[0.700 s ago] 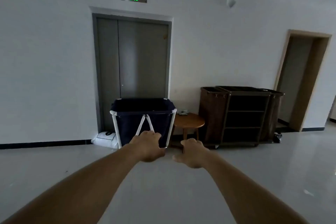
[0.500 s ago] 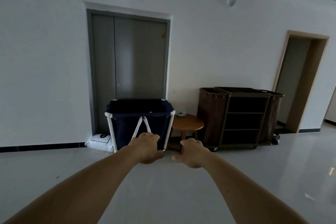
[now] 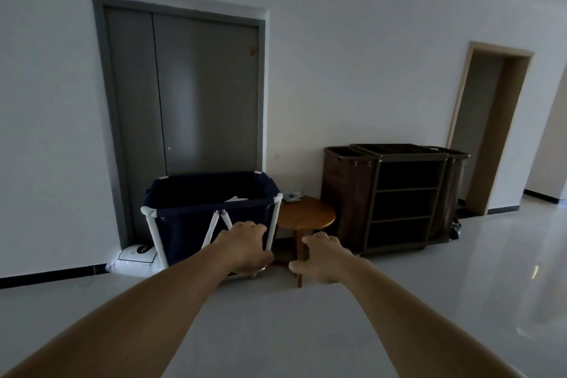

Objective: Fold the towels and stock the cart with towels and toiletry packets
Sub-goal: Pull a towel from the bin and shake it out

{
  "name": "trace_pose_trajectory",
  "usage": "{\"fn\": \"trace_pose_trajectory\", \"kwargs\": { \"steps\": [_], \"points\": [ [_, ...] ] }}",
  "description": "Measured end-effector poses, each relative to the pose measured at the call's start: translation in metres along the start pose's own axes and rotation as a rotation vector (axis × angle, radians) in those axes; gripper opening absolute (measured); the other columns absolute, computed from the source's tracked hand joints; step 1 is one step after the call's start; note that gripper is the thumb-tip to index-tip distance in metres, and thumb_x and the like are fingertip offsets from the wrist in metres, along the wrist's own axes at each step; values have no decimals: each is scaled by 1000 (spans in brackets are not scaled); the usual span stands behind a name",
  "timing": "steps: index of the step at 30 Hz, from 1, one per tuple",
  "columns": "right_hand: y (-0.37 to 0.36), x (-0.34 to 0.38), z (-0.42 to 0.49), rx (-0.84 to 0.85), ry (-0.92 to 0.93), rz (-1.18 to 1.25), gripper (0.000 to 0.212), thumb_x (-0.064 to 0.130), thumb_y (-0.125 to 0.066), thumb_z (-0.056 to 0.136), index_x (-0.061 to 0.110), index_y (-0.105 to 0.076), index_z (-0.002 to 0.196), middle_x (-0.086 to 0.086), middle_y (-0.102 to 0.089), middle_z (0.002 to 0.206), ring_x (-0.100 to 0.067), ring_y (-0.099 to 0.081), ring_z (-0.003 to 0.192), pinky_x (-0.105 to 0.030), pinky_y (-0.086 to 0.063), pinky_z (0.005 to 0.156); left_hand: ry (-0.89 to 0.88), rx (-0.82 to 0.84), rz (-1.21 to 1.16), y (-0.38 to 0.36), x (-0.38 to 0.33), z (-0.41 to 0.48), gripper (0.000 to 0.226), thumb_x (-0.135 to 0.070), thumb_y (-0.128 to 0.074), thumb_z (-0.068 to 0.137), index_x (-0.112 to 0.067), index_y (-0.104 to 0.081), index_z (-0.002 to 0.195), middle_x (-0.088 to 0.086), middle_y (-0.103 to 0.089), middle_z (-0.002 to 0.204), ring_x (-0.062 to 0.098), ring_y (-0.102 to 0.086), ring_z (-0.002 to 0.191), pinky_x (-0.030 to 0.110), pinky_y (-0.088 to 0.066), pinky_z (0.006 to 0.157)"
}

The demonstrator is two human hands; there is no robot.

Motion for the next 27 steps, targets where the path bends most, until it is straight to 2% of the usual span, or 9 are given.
{"fn": "trace_pose_trajectory", "kwargs": {
  "steps": [10,16,18,23,27],
  "points": [
    [42,-55,158,-10,91,4,82,62,-56,88,25,-27,155,-4,-22,161,-31,-18,148,-54,-28,115,82,2,47,-4,9,162,66,-52,-50,92,-18,-37,147,6,-36,154,26,-34,141,44,-34,110],
    [47,-72,259,25,79,14,81,62,-55,89,25,-26,155,-4,-21,161,-32,-17,149,-53,-28,116,70,28,111,-15,25,261,66,-52,-47,93,-18,-34,148,5,-33,155,27,-30,142,51,-31,113],
    [49,-74,296,23,75,-10,81,63,-55,89,24,-26,155,-5,-21,161,-34,-17,148,-54,-28,114,39,10,104,-15,31,296,65,-51,-49,93,-19,-35,147,4,-37,151,26,-36,138,50,-36,110],
    [55,-71,385,26,32,-20,86,66,-54,85,26,-24,155,-6,-21,161,-37,-19,147,-55,-29,112,-11,-9,4,-11,62,386,44,-46,-54,90,-22,-49,126,2,-52,127,22,-51,113,44,-47,97],
    [68,-67,451,-8,18,-22,90,72,-52,80,27,-25,154,-5,-23,160,-35,-21,147,-55,-30,113,-18,2,-10,-6,91,454,47,-45,-53,91,-19,-48,131,4,-52,131,23,-52,114,41,-46,96]
  ]
}}
Point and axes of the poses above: each hand's wrist, its own z-axis towards the middle knuckle, its own y-axis out of the back of the hand, x = y × z, the point moved 9 cm from there along z, towards the middle knuckle
